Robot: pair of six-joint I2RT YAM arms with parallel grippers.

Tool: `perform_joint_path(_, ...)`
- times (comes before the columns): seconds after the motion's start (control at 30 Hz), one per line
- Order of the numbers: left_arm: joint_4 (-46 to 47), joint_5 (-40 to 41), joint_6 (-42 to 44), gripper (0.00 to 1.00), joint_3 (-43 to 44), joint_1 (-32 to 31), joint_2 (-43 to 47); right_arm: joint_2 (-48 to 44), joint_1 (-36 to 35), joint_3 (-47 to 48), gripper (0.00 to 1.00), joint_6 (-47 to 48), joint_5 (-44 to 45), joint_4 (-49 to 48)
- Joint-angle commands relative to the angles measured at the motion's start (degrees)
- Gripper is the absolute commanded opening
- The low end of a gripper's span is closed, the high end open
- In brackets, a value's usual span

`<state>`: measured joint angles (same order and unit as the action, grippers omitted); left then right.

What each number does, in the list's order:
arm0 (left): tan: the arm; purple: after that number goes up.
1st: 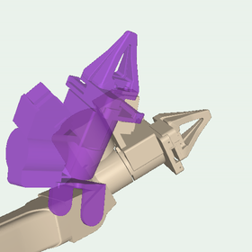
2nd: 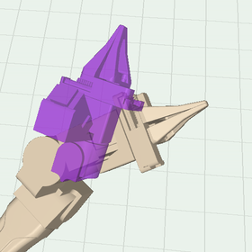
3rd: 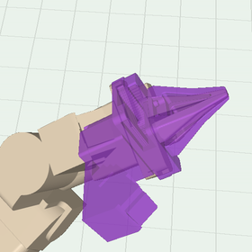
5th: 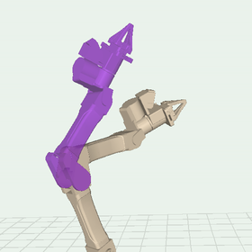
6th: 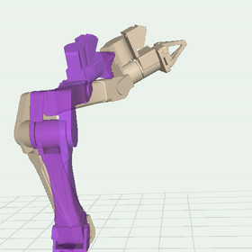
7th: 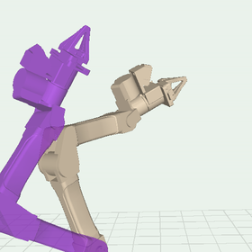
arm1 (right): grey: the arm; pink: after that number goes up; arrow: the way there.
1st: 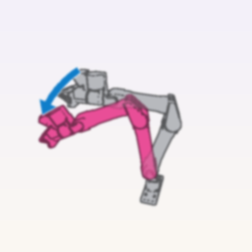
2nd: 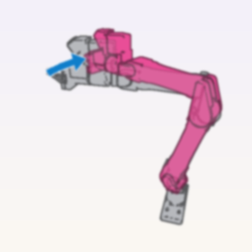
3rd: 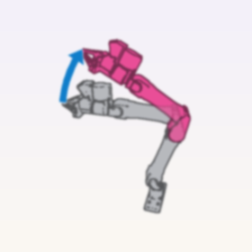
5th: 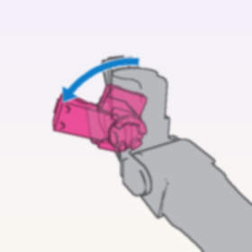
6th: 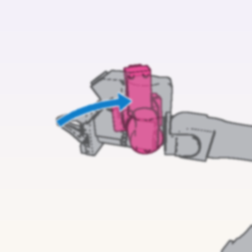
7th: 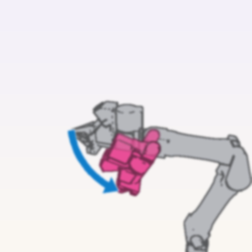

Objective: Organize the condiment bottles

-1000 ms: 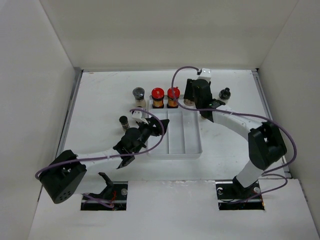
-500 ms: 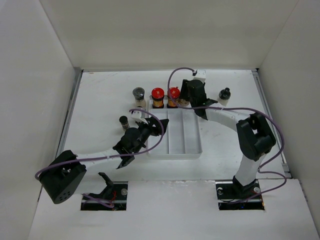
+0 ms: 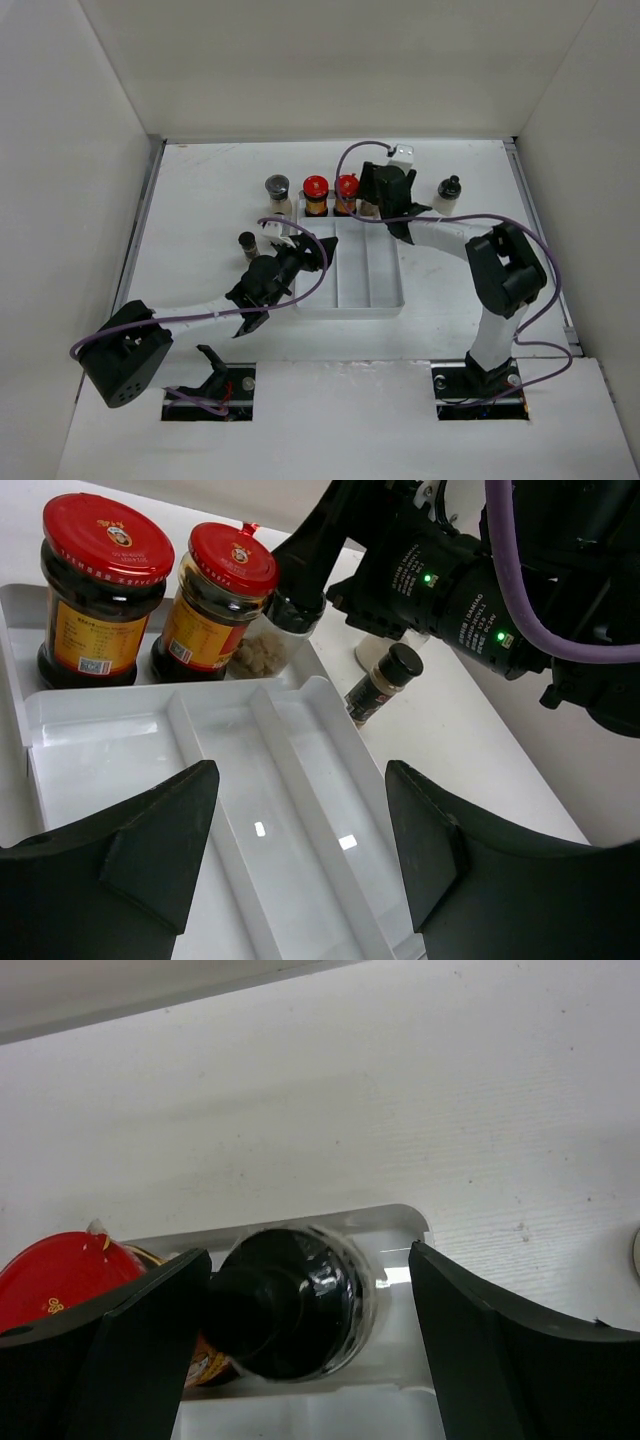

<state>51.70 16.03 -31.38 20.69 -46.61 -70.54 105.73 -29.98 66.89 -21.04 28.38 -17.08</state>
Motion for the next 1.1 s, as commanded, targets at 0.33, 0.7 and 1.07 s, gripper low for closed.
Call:
perform_joint_path(0.33,4.20,-0.39,-0.79,0.67,-0.30,-0.45,-0.03,-19.85,6.36,-8.44,0.47,-4.10,-2.54,1.60)
perform_joint_path(0.7,4.20,-0.65,-0.97,0.67,0.14,-0.63,-1.35,-14.51,17.89,-4.24,0.93,-1.99,3.96,15.22)
perform_joint_path(1.07,4.72,-0.65,-1.06,0.67,0.32,-0.28,-2.14,-6.59,21.58,0.34,0.85,-2.34,-0.60,14.98)
